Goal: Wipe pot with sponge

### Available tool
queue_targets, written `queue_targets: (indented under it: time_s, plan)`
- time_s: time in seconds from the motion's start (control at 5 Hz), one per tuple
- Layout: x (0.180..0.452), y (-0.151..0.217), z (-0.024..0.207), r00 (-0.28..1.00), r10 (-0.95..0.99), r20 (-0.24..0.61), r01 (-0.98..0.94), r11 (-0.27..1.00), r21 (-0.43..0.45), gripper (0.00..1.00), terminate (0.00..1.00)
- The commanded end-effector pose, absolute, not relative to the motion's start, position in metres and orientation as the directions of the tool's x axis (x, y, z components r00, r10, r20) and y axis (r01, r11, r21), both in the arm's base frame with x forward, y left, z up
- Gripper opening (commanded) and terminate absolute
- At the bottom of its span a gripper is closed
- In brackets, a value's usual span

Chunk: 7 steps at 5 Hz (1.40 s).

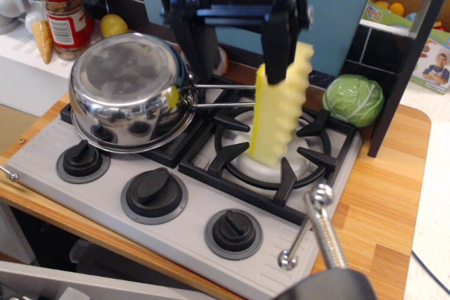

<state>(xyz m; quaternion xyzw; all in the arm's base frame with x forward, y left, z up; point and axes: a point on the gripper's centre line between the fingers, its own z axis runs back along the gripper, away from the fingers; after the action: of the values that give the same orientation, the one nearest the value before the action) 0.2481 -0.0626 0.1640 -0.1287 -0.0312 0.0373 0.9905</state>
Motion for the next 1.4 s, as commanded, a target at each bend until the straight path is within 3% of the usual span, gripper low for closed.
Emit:
queue_targets:
  time_s: [0.0,0.4,1.0,1.2]
  plan:
    - [0.295,-0.069,0.177,0.996,0.024,0.088,-0.004,0.976,-0.218,1.0,0.0]
    - [0.312,-0.078,0.141,0.996,-0.053,0.067,0.062,0.989,-0.138,1.0,0.0]
    - [0.314,-0.083,0.112,0.997,-0.047,0.066,0.052,0.996,-0.075,1.0,0.0]
    - [0.312,-0.076,0.105,0.989,0.11,0.103,-0.104,0.992,-0.068,1.0,0.0]
